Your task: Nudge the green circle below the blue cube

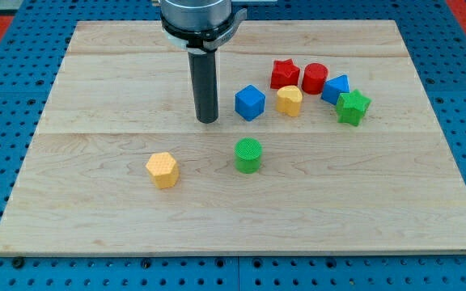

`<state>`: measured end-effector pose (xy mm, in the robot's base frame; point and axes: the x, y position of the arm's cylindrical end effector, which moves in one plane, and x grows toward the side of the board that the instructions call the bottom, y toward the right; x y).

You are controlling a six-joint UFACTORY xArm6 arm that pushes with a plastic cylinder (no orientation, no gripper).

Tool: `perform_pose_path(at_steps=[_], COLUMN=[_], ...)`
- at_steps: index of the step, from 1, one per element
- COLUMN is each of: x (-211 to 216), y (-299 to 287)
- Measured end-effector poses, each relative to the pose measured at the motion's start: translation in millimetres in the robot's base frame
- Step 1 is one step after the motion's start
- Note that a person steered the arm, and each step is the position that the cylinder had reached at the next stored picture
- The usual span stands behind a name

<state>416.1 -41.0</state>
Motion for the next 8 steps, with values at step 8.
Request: perform_pose_path(at_steps=[8], x=[147.1], y=[91.4])
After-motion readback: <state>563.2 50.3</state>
